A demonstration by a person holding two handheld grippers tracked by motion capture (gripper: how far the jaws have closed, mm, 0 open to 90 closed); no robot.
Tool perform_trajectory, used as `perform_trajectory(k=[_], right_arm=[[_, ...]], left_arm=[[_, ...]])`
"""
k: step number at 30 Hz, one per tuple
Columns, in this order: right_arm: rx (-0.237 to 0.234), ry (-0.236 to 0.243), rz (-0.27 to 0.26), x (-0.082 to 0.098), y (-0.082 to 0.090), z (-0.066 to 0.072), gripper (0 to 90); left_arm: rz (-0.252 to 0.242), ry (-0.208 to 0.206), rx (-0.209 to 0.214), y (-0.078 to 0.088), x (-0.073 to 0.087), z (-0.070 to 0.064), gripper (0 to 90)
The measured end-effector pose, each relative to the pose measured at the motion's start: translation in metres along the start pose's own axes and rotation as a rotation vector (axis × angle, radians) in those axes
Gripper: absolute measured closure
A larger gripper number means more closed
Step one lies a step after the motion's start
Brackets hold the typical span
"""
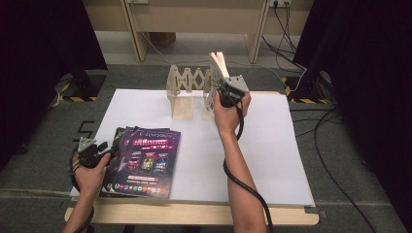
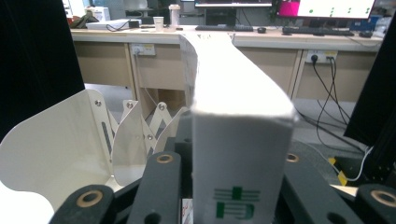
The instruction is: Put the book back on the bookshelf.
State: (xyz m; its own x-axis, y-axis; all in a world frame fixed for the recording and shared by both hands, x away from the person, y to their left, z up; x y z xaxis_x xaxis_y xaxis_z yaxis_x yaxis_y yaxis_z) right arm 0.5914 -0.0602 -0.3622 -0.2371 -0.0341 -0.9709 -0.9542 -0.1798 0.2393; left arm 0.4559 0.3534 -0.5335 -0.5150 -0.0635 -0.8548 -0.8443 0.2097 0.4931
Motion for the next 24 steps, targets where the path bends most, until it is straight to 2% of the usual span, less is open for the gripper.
perform_trajectory(k=[8, 14, 24], right_arm=[[-0.023, -0.058, -0.001, -0.010, 0.007, 0.002, 68.7], [-0.021, -0.062, 0.045, -0.011, 0.005, 0.002, 66.7], [-0.029, -0.082, 0.043, -0.013, 0.004, 0.001, 66.0]], left_arm=[[0.001, 0.002, 0.003, 0.000, 0.000, 0.000, 46.5], [-0.003, -0.001, 0.004, 0.000, 0.000, 0.000, 46.5], [0.000, -0.003, 0.005, 0.000, 0.000, 0.000, 46.5]])
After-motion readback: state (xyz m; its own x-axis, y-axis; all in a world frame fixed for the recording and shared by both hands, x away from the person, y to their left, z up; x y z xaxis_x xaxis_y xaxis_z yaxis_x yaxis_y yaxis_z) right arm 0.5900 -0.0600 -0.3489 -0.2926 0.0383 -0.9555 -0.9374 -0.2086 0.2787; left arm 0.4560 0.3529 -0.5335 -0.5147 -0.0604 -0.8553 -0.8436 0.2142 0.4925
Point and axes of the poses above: each handheld gripper's, and its own axes: y roughly backward along the jaws, x roughly out of its underside, z roughly to its left, the point moved 7 cm from there along -y, roughly forward along the jaws, and after that the axes turned 2 degrees about z, right-handed, at the moved point
